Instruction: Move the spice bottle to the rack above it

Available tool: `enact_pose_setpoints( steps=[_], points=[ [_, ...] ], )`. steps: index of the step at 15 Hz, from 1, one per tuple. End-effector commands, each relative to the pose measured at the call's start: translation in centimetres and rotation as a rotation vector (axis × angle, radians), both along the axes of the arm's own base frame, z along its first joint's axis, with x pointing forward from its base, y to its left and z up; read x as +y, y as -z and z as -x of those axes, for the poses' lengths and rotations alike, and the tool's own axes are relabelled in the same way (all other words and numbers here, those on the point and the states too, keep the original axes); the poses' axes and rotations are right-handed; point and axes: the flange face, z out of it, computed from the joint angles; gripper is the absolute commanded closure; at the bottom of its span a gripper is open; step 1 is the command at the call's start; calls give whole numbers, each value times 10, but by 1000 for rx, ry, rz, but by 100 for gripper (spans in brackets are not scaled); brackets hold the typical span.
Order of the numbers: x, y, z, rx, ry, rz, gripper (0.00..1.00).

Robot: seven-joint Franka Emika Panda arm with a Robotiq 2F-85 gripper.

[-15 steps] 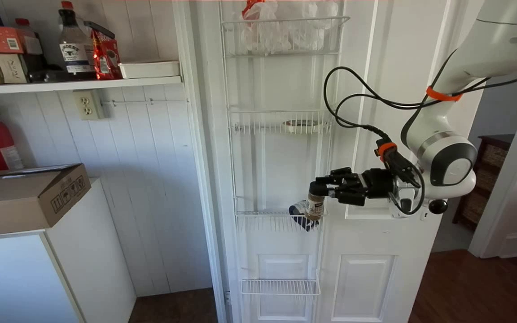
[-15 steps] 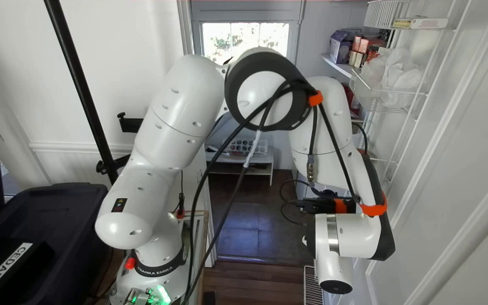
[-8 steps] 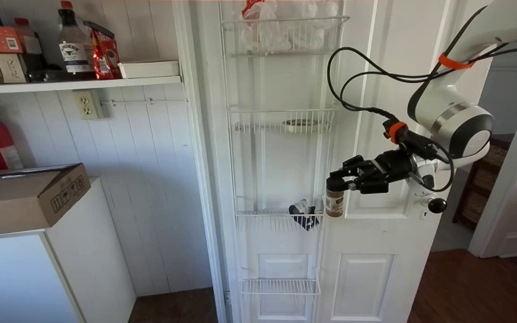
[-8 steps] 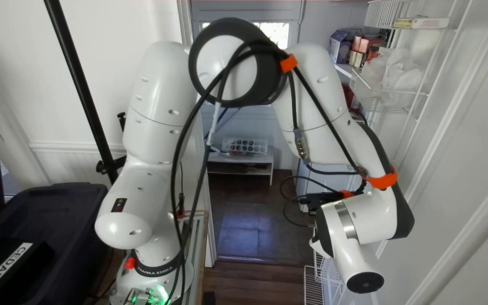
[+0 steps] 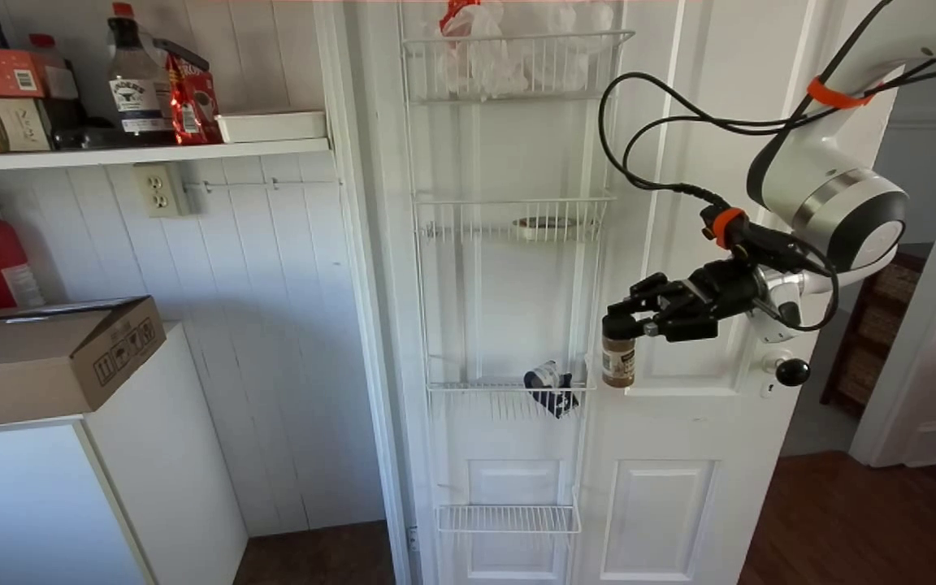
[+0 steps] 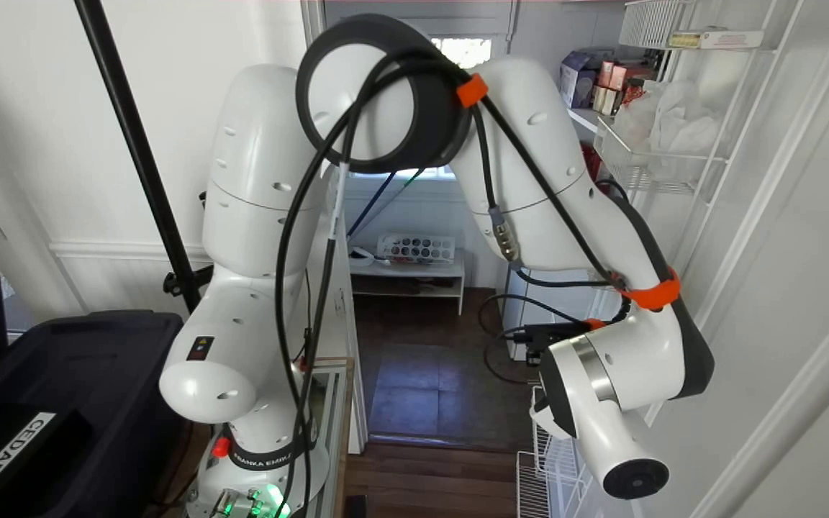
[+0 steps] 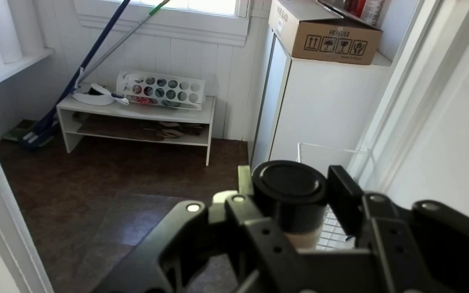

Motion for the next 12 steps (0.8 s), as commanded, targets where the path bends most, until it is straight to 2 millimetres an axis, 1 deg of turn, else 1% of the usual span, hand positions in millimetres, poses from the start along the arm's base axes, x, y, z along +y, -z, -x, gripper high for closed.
enact_pose_setpoints(
  steps=[1,5,7,9,12],
  points=[
    [-6,-22,-4,-52,4,-14,76],
    [-20,-70,-7,-85,9,-88,76],
    [-31,-90,-10,-93,22,-101,76],
    [-40,-105,-12,-92,27,-94,76],
    [-43,-124,-11,-85,23,-115,76]
  ],
)
